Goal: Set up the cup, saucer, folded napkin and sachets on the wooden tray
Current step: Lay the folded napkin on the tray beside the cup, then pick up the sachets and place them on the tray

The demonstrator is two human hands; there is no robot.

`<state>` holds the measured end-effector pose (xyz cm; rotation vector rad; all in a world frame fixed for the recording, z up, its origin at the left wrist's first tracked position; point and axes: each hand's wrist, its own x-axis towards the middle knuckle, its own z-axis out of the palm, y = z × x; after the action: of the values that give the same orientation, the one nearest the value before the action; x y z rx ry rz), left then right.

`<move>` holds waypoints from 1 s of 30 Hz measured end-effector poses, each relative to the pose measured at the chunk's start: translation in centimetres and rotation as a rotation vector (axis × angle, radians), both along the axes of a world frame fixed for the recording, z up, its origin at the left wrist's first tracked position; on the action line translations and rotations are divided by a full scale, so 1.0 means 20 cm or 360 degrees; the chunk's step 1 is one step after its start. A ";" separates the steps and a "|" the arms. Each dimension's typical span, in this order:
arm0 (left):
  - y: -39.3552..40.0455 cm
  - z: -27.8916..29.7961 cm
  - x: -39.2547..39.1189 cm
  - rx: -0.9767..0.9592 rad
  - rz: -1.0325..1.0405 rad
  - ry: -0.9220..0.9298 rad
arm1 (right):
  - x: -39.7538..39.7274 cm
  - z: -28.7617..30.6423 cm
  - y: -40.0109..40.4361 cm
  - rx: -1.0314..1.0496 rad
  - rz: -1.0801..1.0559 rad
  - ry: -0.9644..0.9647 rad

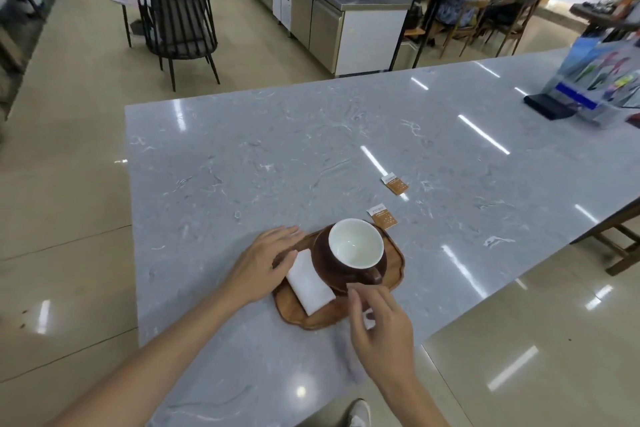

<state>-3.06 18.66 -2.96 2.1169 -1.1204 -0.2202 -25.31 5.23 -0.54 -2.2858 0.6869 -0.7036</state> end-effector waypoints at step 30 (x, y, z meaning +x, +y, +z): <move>-0.95 0.23 0.07 0.0126 0.0833 0.0919 | 0.77 -0.18 -1.42 0.0601 0.0727 0.0855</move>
<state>-1.65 -0.39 1.61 2.1300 -0.2169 -0.5823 -9.96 -23.16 -4.10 -2.1560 0.4465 0.2482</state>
